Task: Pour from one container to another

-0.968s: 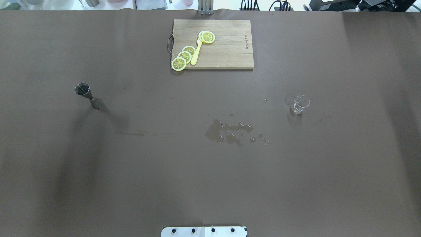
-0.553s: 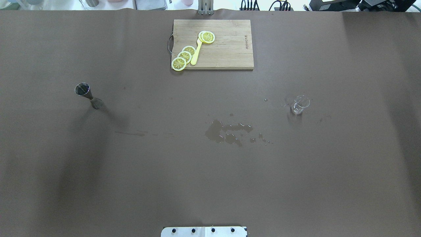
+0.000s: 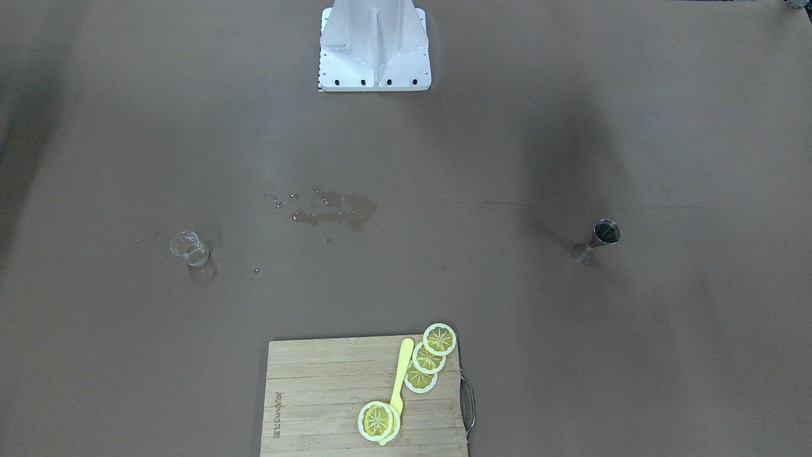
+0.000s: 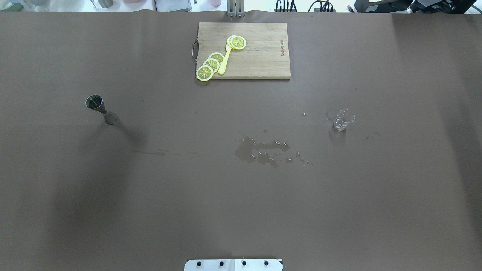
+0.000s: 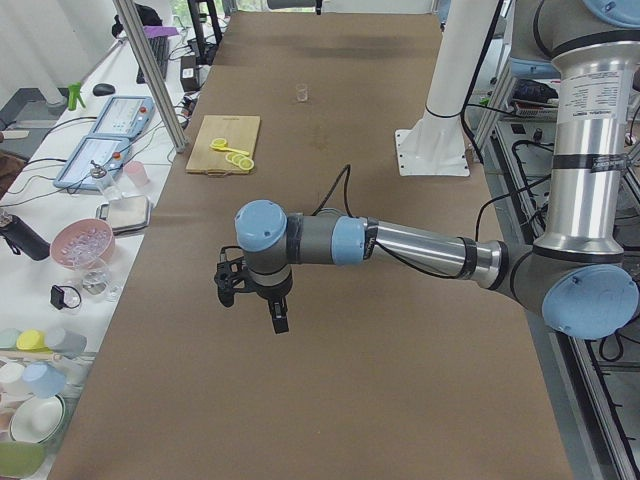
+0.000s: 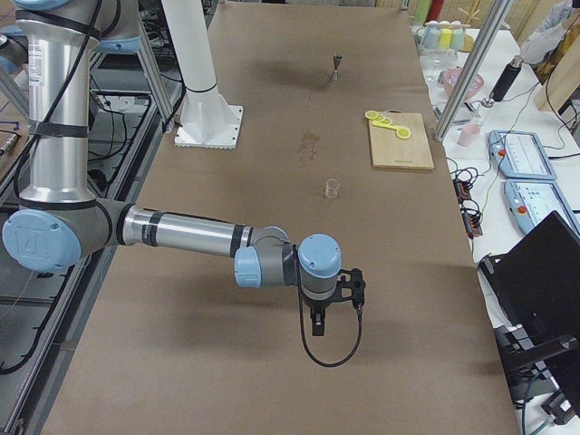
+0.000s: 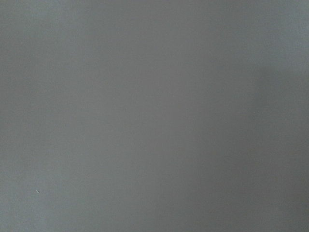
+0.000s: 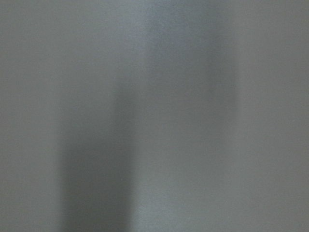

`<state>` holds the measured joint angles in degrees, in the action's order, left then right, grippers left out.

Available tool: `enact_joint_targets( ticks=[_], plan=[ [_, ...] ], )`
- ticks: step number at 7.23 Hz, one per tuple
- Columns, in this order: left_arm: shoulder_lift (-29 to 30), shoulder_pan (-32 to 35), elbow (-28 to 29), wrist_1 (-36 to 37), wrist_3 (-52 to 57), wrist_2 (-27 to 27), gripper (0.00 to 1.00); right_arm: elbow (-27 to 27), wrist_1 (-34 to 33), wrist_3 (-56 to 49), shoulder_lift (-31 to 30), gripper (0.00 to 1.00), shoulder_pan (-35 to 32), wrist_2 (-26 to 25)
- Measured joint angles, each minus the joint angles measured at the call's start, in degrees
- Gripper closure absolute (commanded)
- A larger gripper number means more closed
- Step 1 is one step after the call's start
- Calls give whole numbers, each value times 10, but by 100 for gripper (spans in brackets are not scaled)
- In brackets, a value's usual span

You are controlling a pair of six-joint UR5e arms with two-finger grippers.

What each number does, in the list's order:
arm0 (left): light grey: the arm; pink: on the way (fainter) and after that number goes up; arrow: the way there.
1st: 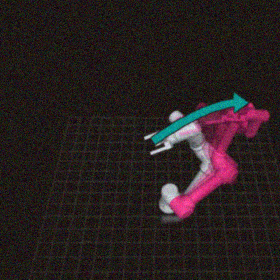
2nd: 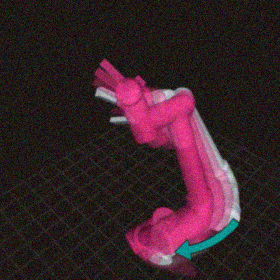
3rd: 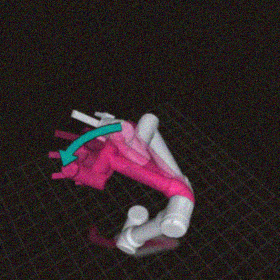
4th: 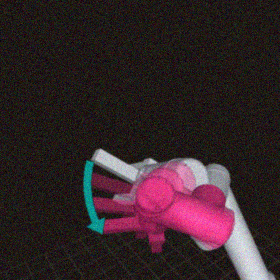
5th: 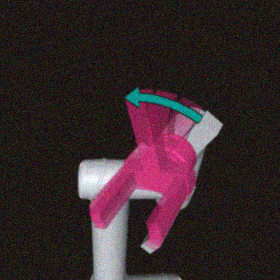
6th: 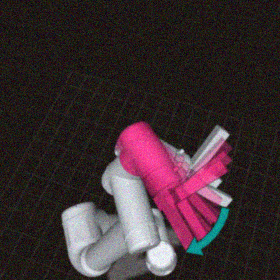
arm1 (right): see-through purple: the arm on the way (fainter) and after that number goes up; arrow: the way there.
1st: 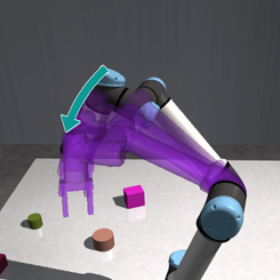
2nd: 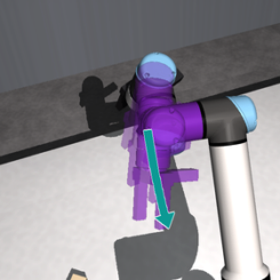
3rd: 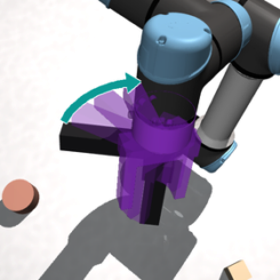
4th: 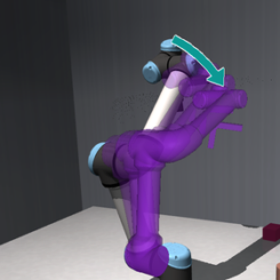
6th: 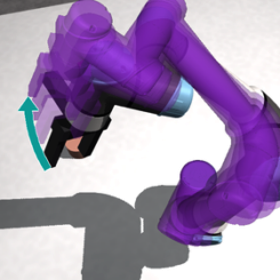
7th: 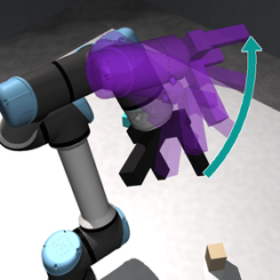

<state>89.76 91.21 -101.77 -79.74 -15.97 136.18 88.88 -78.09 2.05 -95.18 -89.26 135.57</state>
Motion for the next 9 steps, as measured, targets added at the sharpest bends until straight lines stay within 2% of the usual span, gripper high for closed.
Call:
enact_joint_targets(
  ticks=[3, 6, 9],
  plan=[
    [8, -24, -28, 6, -31, 0, 1, 27, -1, -1, -1, 0, -1, 21],
    [21, -33, -28, 2, -58, 4, 1, 47, 8, -2, 4, 0, 12, 25],
    [49, -92, -25, -10, -97, 22, 1, 75, 91, -1, 7, 0, 61, 33]
  ],
)
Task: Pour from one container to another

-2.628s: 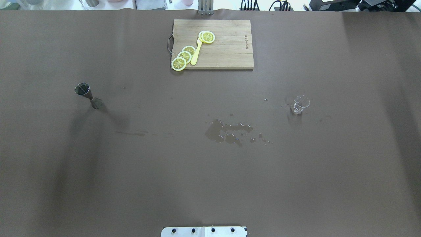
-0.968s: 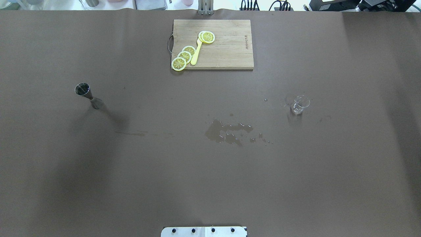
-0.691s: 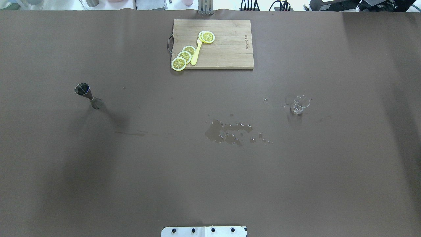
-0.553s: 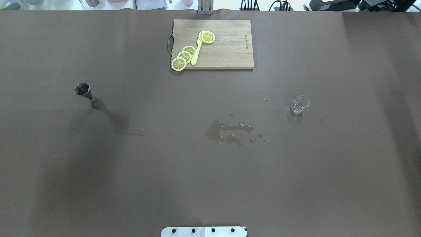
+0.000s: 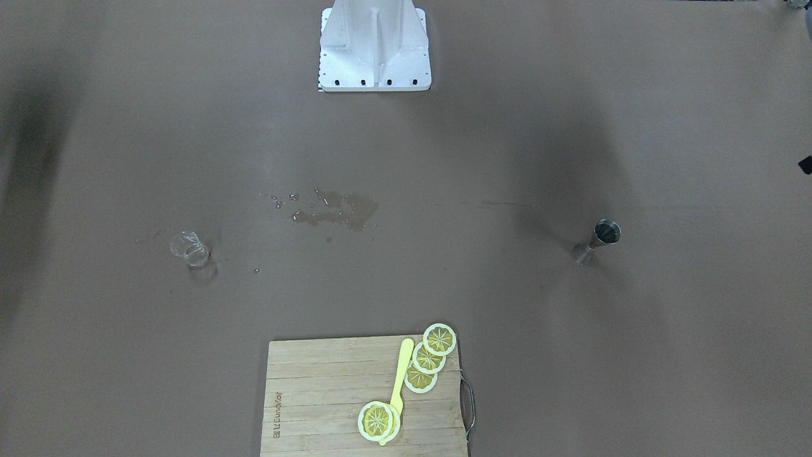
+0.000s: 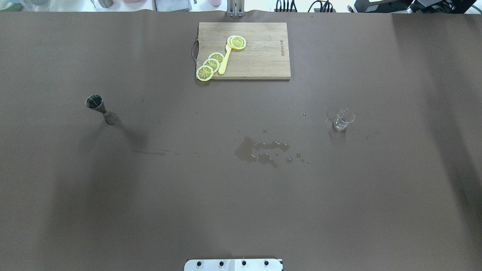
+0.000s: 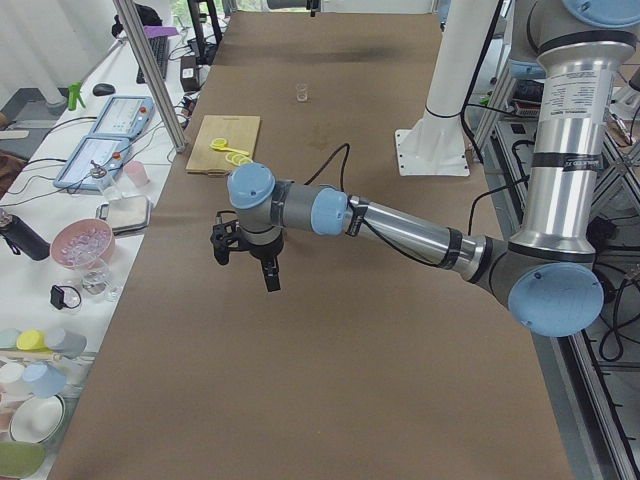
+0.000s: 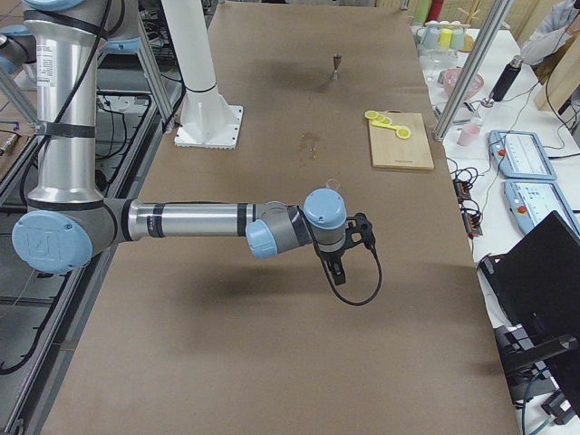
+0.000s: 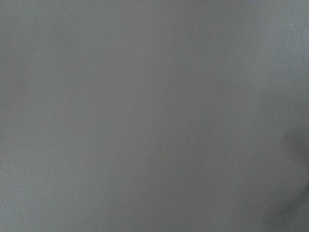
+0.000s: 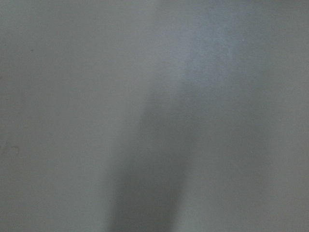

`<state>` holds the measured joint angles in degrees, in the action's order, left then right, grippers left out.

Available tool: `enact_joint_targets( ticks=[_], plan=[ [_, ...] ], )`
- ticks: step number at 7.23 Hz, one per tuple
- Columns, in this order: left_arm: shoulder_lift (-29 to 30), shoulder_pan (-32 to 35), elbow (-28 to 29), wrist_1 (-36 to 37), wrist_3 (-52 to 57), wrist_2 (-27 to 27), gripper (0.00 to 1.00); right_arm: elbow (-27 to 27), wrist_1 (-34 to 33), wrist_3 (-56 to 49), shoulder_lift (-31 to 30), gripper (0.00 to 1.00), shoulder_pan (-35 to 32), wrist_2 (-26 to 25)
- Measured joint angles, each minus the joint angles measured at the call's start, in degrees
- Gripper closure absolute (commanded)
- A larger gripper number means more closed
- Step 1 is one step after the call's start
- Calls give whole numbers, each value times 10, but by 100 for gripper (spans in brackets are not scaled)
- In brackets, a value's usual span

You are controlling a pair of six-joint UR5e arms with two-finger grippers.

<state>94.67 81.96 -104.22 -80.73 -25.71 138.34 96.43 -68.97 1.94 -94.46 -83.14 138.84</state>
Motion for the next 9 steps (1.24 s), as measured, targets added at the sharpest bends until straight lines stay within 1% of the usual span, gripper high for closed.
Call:
enact_joint_targets(
  ticks=[2, 3, 4, 5, 6, 7, 9],
  plan=[
    [22, -37, -12, -4, -39, 2, 1, 3, 62, 1, 1, 0, 35, 3],
    [28, -52, -28, -4, -53, 1, 1, 2, 106, 0, 3, 0, 52, 7],
    [36, -71, -48, -5, -88, 0, 1, 3, 151, 1, 5, 0, 68, 12],
    [44, -98, -75, -6, -147, -8, 1, 7, 192, 2, 8, 0, 84, 19],
    [49, -133, -106, -8, -209, -27, 1, 13, 232, 3, 12, 0, 95, 31],
    [52, -179, -139, -12, -272, -62, 1, 15, 278, 4, 20, 0, 103, 47],
    [57, -270, -196, -18, -382, -147, 1, 14, 342, 5, 42, 0, 111, 74]
  ],
)
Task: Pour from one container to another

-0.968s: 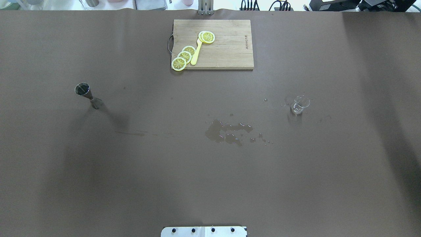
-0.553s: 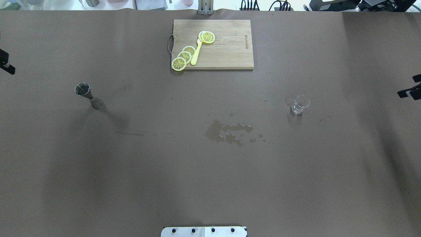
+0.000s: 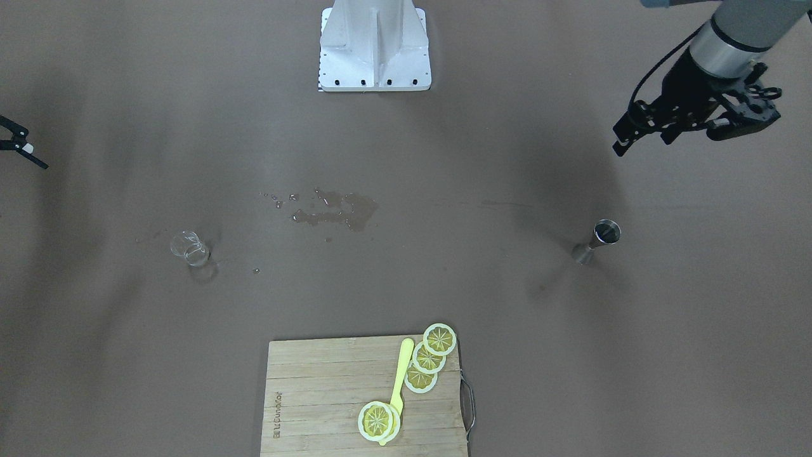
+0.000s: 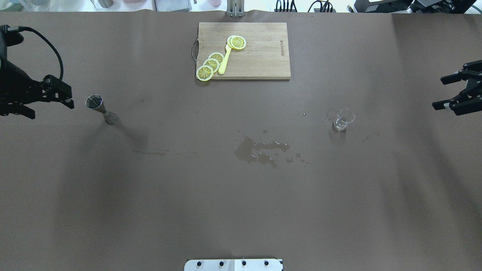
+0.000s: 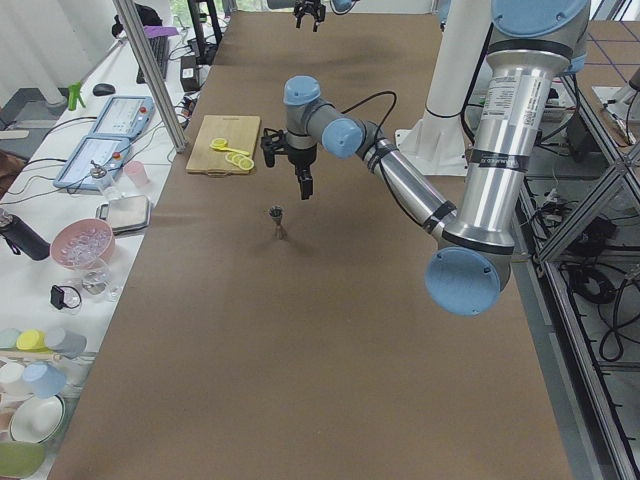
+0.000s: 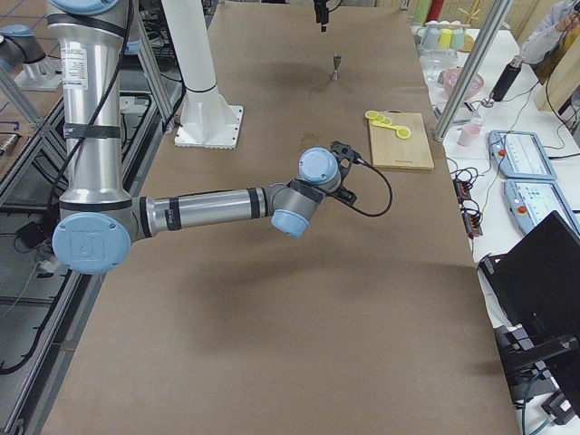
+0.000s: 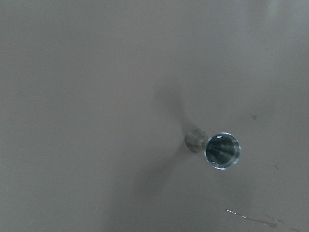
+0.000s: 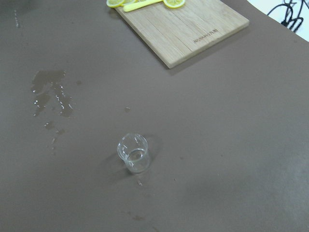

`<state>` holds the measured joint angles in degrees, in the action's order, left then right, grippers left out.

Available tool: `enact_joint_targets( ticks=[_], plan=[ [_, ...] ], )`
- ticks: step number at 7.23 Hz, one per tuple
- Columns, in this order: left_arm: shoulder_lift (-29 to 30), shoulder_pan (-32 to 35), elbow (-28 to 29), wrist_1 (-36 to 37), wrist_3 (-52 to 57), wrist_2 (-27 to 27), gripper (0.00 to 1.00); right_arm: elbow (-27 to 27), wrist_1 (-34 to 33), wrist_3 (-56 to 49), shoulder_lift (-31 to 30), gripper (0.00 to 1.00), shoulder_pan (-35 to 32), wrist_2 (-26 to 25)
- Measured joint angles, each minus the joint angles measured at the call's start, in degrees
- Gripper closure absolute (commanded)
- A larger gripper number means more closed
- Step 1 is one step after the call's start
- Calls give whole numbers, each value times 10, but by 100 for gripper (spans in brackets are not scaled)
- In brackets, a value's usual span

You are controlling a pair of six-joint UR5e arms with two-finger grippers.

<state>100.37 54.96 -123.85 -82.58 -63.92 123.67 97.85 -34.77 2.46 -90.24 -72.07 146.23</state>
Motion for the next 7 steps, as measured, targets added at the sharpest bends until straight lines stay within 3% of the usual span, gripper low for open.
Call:
enact_joint_targets(
  ticks=[3, 7],
  plan=[
    [2, -73, -18, -50, -69, -83, 1, -17, 57, -1, 17, 0, 1, 60],
    [-98, -156, -21, -188, -109, -230, 1, -115, 166, -3, 53, 2, 1, 111]
  ],
)
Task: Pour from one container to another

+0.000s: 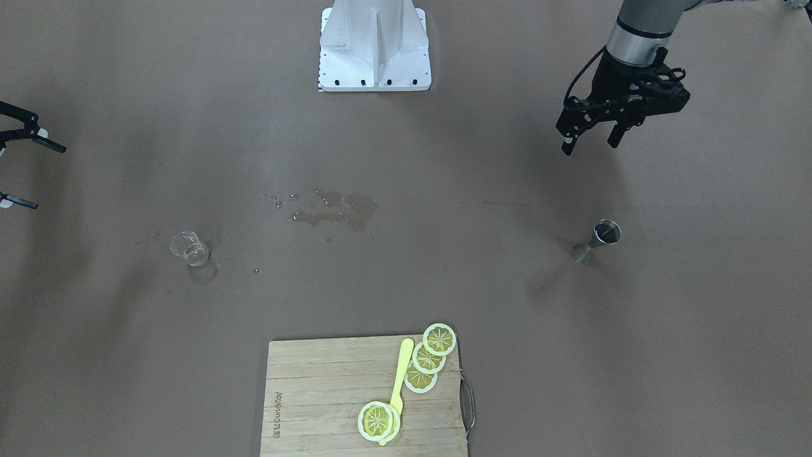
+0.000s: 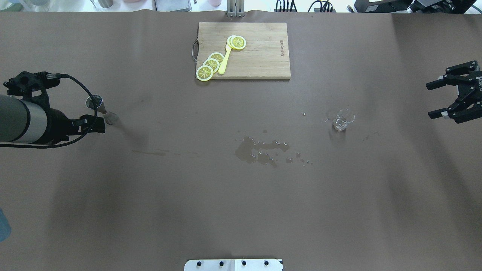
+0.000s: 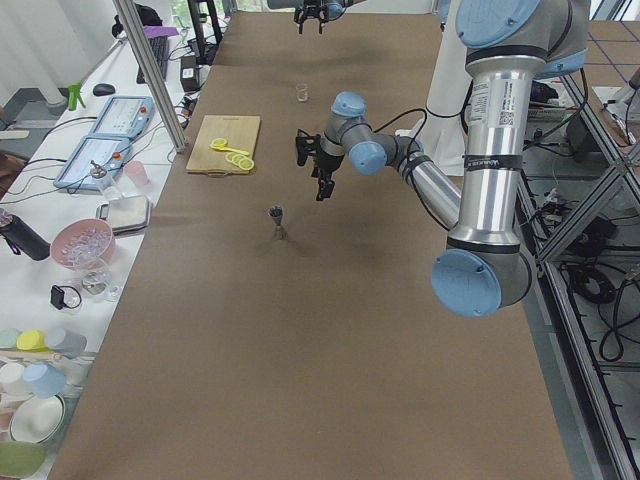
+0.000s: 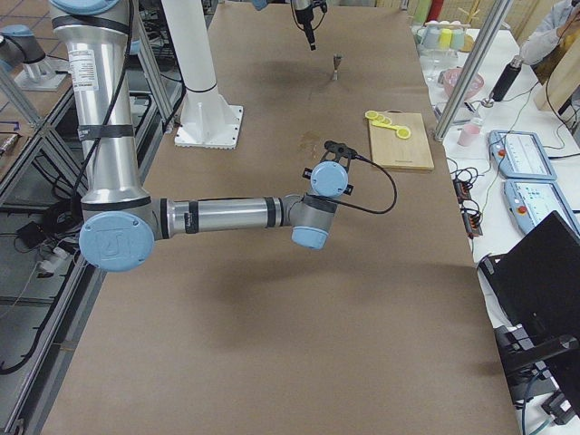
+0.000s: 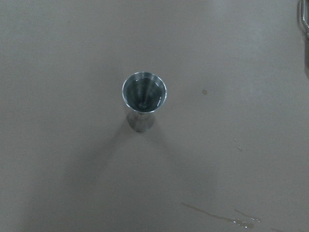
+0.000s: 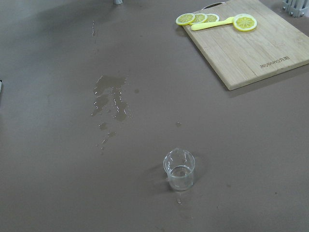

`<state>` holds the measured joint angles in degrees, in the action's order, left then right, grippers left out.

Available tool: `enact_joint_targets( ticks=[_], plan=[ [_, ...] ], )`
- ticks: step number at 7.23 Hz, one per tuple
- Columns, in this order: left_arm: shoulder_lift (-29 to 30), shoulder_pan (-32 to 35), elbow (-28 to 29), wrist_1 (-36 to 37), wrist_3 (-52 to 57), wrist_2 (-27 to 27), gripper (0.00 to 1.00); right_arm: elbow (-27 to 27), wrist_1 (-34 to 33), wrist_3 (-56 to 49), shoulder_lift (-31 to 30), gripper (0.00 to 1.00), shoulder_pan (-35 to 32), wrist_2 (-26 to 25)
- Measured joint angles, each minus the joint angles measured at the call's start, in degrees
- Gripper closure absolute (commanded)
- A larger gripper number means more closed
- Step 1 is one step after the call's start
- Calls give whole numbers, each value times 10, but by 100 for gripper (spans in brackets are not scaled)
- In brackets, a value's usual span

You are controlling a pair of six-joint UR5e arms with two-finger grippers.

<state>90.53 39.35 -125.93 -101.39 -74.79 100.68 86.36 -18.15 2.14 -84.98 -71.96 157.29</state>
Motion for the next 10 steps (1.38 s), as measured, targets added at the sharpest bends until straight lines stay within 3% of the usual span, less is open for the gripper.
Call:
enact_joint_targets(
  ticks=[3, 6, 10],
  plan=[
    [-27, -25, -4, -6, 2, -64, 1, -55, 51, -2, 18, 2, 3, -1],
    [-30, -67, -4, -5, -5, -195, 4, -65, 59, -3, 21, 2, 28, -57],
    [-34, -153, 0, -1, -188, -358, 3, -64, 75, -2, 20, 5, 100, -135]
  ],
)
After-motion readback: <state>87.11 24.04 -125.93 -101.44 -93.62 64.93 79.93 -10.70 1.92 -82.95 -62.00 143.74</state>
